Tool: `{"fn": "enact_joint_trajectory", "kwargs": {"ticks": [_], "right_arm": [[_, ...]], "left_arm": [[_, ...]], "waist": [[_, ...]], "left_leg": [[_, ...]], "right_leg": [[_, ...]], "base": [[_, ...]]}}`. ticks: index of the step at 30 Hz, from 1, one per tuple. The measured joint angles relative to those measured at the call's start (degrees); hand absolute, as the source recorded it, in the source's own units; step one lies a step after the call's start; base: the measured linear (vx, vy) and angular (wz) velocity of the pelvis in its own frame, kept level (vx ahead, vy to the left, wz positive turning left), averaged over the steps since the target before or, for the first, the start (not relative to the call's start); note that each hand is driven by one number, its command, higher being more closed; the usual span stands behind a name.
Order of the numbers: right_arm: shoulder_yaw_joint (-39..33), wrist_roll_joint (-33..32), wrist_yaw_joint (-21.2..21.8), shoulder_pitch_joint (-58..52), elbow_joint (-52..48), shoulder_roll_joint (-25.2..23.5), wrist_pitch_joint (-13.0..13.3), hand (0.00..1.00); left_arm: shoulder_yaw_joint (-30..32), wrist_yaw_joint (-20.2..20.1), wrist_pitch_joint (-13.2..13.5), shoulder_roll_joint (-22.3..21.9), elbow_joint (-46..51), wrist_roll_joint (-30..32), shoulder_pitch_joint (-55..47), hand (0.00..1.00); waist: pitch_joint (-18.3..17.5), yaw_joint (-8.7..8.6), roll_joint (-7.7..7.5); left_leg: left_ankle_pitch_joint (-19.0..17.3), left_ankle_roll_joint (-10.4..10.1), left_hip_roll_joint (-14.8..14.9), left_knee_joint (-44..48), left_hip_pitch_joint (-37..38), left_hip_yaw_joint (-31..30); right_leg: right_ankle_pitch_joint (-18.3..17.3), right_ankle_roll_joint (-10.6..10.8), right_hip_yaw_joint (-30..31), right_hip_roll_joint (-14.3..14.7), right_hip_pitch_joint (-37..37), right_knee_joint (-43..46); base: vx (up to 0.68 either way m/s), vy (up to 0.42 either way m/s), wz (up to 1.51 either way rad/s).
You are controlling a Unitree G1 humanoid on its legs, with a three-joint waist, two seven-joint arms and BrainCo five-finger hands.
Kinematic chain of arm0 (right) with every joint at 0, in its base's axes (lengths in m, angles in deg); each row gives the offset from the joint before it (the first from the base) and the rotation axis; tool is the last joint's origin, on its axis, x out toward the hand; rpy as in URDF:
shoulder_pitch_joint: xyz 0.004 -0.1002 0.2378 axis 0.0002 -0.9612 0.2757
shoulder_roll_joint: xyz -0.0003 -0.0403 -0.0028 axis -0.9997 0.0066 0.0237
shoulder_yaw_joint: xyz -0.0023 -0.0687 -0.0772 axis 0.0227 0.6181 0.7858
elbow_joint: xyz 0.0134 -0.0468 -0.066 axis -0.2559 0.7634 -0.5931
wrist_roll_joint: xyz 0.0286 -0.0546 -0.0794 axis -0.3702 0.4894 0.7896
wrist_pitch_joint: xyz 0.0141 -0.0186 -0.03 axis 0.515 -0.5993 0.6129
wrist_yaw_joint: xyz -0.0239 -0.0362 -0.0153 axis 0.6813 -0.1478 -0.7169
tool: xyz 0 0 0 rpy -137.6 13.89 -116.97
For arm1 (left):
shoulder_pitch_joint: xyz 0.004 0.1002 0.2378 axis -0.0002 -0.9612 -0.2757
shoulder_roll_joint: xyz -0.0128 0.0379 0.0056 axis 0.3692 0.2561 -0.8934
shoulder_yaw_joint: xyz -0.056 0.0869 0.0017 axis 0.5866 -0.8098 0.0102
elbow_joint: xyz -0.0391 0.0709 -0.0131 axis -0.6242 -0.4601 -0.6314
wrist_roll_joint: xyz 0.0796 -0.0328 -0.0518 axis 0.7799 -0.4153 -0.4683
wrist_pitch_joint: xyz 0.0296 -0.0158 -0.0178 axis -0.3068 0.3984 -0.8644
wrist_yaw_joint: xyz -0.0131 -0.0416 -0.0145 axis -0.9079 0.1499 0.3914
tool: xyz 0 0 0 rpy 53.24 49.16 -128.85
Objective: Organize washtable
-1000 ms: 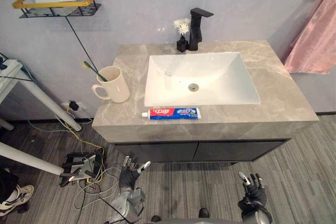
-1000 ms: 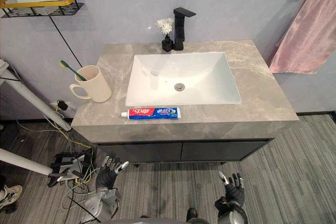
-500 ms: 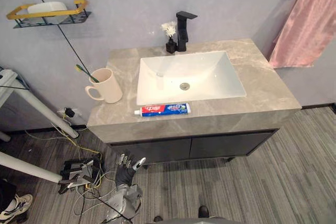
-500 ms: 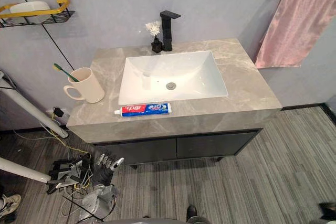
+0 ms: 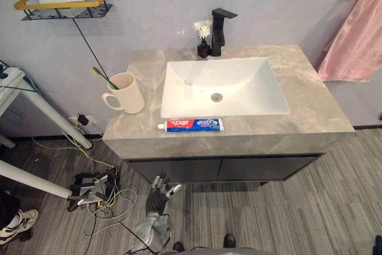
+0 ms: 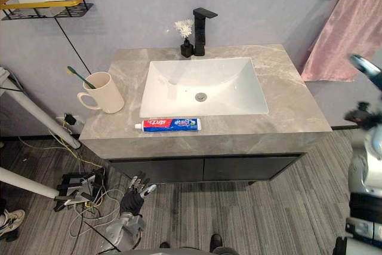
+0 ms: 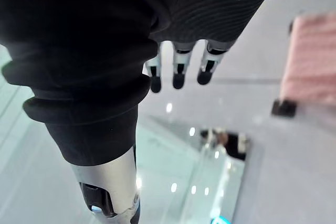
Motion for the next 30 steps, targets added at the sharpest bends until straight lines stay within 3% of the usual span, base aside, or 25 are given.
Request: {"fn": "enact_joint_trajectory", "kwargs": {"ticks": [4, 10, 15, 19, 25, 30], "right_arm": [[10.20, -0.45, 4.75, 0.75, -1.33, 1.13, -1.73, 0.00], [17.09, -0.48, 8.58, 1.07, -1.33, 1.79, -3.34, 0.00], [22.42, -0.05, 11.91, 2.60, -1.62, 3.62, -4.88, 0.00], [24.82, 0.50, 12.40, 2.99, -2.34, 6.23, -4.93, 0.00], [28.95, 3.81, 12.88, 3.67, -2.17, 6.35, -5.23, 0.00], [30.90, 5.21, 12.91, 4.21, -2.08, 6.35, -6.24, 0.00]], "left_arm": [[-0.83, -0.33, -0.38, 0.00, -0.10, -0.97, -1.97, 0.00], [-1.17, -1.99, -0.53, 0.21, -0.12, -1.18, -2.00, 0.00], [-1.14, -2.38, -0.54, 1.64, -0.24, -1.14, -2.17, 0.00], [-1.13, -2.47, -0.53, 1.70, -0.42, -1.14, -1.95, 0.00], [-1.13, -2.60, -0.53, 1.93, -0.62, -1.14, -1.93, 0.00], [-1.11, -2.62, -0.52, 2.38, -0.69, -1.06, -1.81, 0.00]], "waist": [[1.11, 1.37, -2.03], [1.22, 2.84, -2.24], [2.08, 3.31, -3.70], [2.44, 4.61, -4.24], [2.82, 5.05, -4.74], [3.66, 6.19, -6.06]], "left_leg": [[0.20, 0.27, -0.13, -0.09, -0.28, -1.04], [0.76, 1.08, -1.04, -0.35, -1.16, -2.75], [1.03, 1.43, -1.18, -0.35, -2.13, -3.99], [1.03, 1.44, -1.33, -0.30, -2.53, -4.26], [1.28, 1.78, -1.95, 0.17, -4.31, -5.66], [1.32, 1.83, -2.01, 0.45, -5.20, -6.12]], "right_leg": [[-0.04, -0.06, -0.87, -0.15, 0.16, 0.00], [-0.06, -0.08, -2.41, -1.06, 0.07, -0.04], [-0.06, -0.08, -3.53, -1.42, -0.31, -0.04], [-0.05, -0.08, -3.82, -1.56, -0.50, -0.10], [-0.05, -0.08, -5.00, -1.77, -1.36, -0.16], [-0.05, -0.09, -5.38, -1.87, -1.86, -0.11]], "base": [[0.00, 0.007, 0.11], [0.00, 0.025, 0.18], [-0.02, 0.008, 0.12], [0.00, 0.011, 0.05], [0.00, 0.013, 0.11], [-0.01, 0.005, 0.03]]}}
